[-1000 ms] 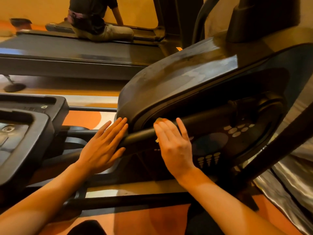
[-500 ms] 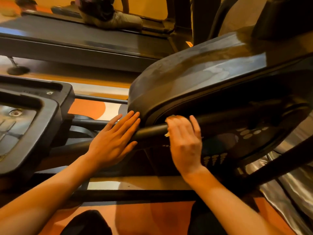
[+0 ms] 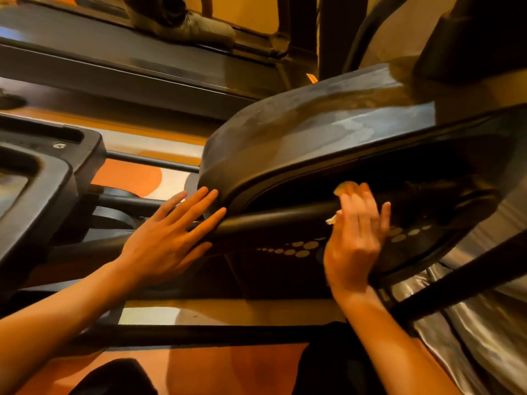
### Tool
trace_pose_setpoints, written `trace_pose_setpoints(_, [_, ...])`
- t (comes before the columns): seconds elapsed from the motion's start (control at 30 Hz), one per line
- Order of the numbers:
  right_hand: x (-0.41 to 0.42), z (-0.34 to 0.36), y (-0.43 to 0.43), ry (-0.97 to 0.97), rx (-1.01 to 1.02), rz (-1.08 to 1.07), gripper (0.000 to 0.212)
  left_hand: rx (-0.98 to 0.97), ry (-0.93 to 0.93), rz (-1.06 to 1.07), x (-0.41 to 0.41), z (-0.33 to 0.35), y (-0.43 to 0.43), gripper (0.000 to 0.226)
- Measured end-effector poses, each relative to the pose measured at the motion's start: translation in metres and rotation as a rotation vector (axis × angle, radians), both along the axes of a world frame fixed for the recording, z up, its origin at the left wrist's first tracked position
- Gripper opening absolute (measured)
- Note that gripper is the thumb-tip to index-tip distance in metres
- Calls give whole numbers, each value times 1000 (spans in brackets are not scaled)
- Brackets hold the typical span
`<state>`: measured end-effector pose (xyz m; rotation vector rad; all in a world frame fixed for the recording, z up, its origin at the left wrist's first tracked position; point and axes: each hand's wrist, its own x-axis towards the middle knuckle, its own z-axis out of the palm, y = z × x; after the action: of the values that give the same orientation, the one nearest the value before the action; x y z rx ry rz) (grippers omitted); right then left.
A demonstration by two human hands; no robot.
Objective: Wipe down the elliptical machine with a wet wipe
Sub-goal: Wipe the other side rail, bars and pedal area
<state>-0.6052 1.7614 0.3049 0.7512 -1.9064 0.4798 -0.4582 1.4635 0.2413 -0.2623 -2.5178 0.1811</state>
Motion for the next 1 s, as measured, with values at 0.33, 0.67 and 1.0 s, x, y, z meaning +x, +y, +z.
trace_pose_setpoints(0.33, [-16,-30,3,233,188,75,67,-66,23,-43,-2,-1,-2,59])
trace_pose_setpoints(0.67, [47,-79,-82,-73,-254,47,73,-94,21,-33,-1,-1,0,54])
trace_pose_setpoints(1.0, [35,-54,-76,-328,-753,-5,49,-110,45,-53,-1,-1,0,56])
